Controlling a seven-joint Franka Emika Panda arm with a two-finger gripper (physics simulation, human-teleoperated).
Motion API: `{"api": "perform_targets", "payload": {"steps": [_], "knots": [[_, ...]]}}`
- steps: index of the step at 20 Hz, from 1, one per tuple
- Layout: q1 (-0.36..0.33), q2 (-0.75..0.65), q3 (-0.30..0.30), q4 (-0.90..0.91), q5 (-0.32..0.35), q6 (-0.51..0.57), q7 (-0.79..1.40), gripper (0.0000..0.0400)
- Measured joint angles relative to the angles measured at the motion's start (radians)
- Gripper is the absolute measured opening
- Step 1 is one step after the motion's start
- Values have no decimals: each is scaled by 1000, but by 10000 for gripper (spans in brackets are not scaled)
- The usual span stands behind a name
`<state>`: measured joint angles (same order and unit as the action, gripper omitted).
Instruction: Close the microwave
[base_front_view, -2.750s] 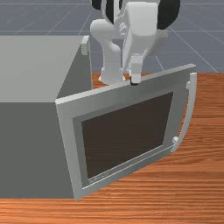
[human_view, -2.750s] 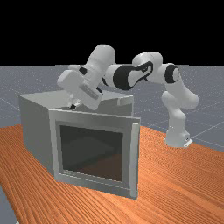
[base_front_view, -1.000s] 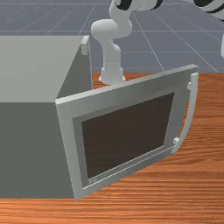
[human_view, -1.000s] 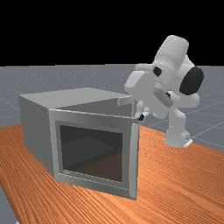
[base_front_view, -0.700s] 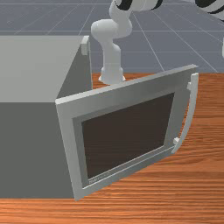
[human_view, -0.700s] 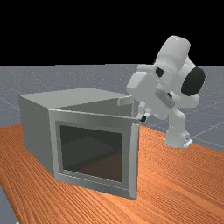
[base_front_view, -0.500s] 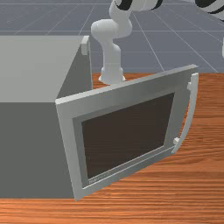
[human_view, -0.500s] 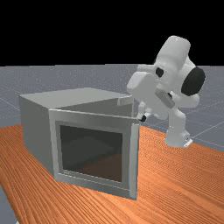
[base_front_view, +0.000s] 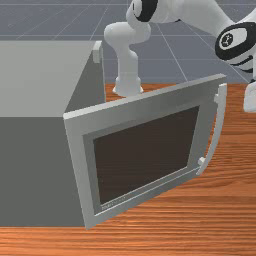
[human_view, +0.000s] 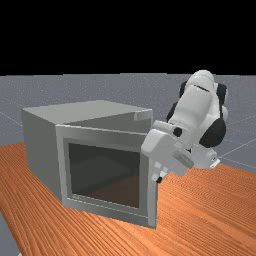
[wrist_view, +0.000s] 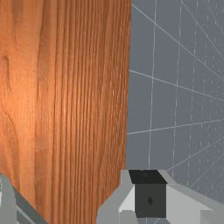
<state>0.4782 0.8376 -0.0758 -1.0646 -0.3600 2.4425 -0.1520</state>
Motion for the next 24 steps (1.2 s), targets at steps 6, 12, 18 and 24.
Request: {"api": "perform_targets", "payload": {"steps": [6,12,18,24], "knots": [[-113,-32,59,-80,47,81,-158,0],[-194,-214,148,-418,108,347,-289,0],[-357,-374,320,-681,302,388,-501,0],[-601,-518,573,-906,547,431,-849,0]]}}
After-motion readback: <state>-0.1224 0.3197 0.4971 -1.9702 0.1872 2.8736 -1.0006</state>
